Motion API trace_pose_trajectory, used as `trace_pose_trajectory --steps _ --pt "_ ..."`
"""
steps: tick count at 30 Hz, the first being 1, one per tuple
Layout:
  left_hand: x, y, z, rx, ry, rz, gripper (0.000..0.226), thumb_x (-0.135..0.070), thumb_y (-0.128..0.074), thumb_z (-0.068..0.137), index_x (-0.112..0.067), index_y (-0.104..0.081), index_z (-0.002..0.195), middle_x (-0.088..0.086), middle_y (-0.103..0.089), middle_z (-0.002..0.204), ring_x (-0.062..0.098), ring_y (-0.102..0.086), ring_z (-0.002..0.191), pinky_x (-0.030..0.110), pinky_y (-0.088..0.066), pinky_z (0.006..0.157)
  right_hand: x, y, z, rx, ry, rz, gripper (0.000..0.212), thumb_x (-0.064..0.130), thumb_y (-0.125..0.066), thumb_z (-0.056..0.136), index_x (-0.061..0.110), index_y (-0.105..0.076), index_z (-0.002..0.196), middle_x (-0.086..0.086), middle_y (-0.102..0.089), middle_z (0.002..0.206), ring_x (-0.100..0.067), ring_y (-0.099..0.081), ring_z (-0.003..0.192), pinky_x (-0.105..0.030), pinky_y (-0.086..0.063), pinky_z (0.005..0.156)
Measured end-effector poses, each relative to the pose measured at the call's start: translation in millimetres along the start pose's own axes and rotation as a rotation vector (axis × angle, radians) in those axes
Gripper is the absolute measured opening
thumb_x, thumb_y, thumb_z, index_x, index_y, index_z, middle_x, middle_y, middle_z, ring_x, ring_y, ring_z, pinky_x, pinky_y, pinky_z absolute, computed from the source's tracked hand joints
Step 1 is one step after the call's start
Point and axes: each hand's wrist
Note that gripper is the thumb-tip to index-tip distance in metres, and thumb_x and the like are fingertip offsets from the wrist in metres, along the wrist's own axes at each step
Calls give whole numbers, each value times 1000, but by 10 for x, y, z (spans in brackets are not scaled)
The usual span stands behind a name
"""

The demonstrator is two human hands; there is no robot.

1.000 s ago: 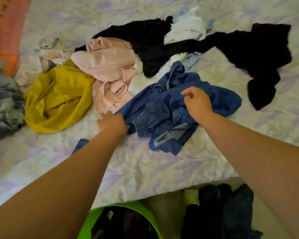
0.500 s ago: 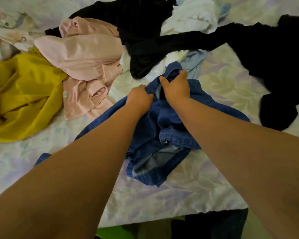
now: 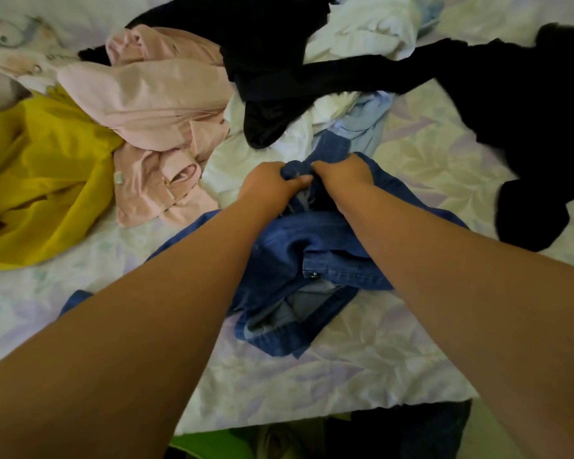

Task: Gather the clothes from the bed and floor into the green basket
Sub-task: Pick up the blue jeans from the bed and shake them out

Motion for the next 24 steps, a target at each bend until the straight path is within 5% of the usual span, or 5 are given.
trace_pose_trajectory --steps 6,11,16,20,24 --pt "92 727 -341 -249 166 10 25 -19 -56 86 -3 -67 103 18 -68 103 36 -64 100 36 -49 78 -37 344 -503 -122 196 252 26 13 -52 91 16 -48 116 0 -52 84 -25 -52 79 -35 -40 67" --pt "-218 1297 -1091 -196 89 -154 17 -4 -58 74 3 -66 88 16 -54 72 25 -50 69 35 -42 60 395 706 -1302 8 356 312 29 3 -45 89 6 -55 116 -14 -57 96 -26 -55 89 -31 -40 74" --pt "-592 1798 -1879 -37 1 -182 8 -11 -66 84 -10 -62 91 17 -61 83 28 -56 70 33 -47 58 975 1151 -2187 206 416 254 23 20 -54 91 13 -57 113 -9 -59 96 -22 -55 85 -33 -43 69" --pt "-958 2235 -2373 -175 -24 144 32 -17 -57 94 0 -59 121 22 -61 118 33 -57 109 38 -44 90 1439 1564 -2896 284 598 20 42 28 -63 90 18 -54 130 -11 -61 121 -28 -60 104 -46 -51 92" --pt "-1355 2923 -2928 -437 -21 255 27 -6 -45 93 0 -65 109 24 -65 114 38 -61 106 39 -44 78 1779 2064 -3507 185 718 -385 32 20 -64 89 13 -59 119 -11 -62 111 -31 -59 102 -39 -49 82"
Point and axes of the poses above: each hand's wrist, its own z-axis towards the middle knuckle, its own y-axis out of the back of the hand, x = y × z
